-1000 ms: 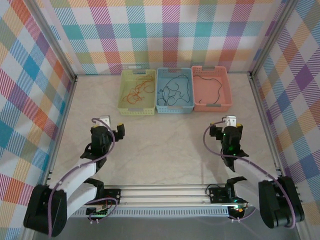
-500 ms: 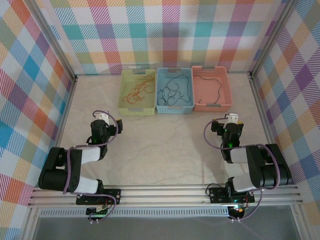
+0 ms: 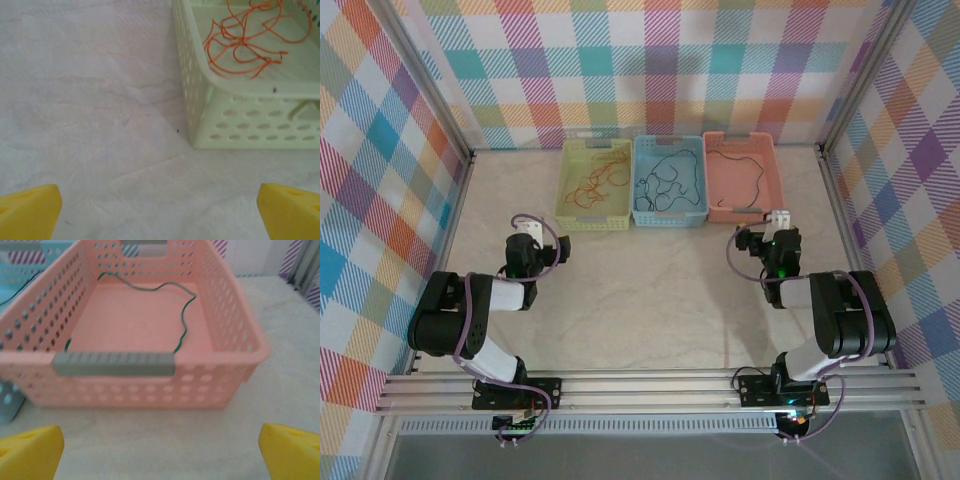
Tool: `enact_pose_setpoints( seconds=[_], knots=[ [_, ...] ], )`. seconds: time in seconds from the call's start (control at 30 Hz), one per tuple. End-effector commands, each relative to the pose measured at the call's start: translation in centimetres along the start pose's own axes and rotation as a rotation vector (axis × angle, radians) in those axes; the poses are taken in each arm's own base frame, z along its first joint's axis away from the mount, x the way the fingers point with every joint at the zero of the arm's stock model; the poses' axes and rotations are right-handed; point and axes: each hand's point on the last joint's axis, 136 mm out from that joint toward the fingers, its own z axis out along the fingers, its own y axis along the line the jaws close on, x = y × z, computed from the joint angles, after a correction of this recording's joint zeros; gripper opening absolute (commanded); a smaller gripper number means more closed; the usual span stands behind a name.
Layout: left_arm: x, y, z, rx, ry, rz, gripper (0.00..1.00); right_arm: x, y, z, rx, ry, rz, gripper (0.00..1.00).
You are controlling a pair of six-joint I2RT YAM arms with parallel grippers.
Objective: Untangle the cables
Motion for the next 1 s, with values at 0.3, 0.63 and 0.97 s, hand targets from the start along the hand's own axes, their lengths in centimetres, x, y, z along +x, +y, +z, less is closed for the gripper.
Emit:
enact_pose_setpoints(
  seconds=[0.3,0.63,0.97],
  knots=[
    [-0.5,0.44,0.21,-0.009,-0.006,-0.015,1.0,0.92,0.36,-0.02,-0.036,0.046,0.024,1.0],
    [-0.49,0.45,0.19,-0.009,-0.006,-0.016,1.0,0.93,0.35,0.02,-0.036,0.046,0.025,1.0],
    [-0.47,0.44,0.21,-0.009,-0.005,-0.015,1.0,0.93,0.43,0.11,-0.041,0.05,0.023,1.0]
  ],
)
